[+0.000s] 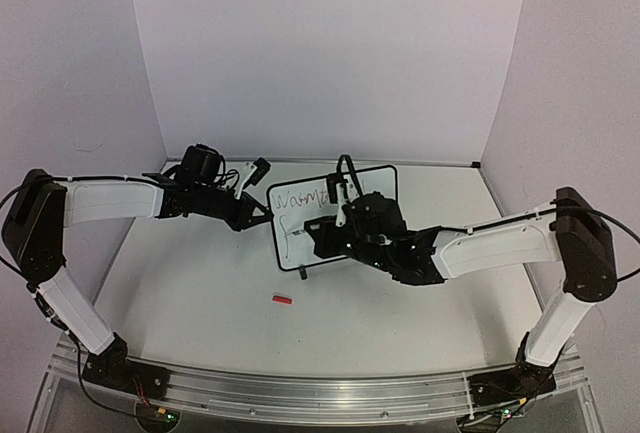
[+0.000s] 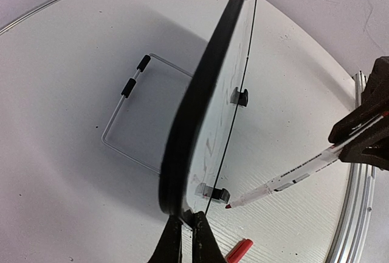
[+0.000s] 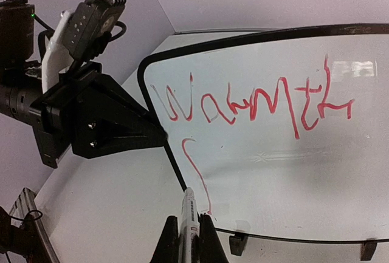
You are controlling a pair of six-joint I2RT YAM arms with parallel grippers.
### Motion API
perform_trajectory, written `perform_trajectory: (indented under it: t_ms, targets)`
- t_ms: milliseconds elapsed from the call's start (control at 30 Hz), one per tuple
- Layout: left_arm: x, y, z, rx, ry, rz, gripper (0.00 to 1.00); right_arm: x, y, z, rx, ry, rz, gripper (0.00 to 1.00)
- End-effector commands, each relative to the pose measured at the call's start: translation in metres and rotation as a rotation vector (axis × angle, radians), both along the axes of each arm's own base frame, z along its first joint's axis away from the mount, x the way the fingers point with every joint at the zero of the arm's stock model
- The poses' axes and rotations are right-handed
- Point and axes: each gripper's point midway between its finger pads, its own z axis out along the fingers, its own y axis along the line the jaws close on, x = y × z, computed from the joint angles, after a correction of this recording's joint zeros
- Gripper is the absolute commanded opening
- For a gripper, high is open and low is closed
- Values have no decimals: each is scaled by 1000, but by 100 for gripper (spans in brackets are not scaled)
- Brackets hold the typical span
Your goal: Write a sentence on the whiteboard
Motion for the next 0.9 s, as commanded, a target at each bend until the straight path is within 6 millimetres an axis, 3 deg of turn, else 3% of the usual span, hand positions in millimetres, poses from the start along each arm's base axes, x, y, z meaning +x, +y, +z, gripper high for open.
perform_trajectory:
  t_ms: [0,433,867]
  targets:
    - [5,5,-7,60,-13,19,0,2,6,16,42,-31,4,0]
    - [5,6,-8,61,-12,19,0,12,15,5,11,-37,-16,0]
    - [5,6,-10,65,-10,20,0,21,8,0,-11,-46,-83,0]
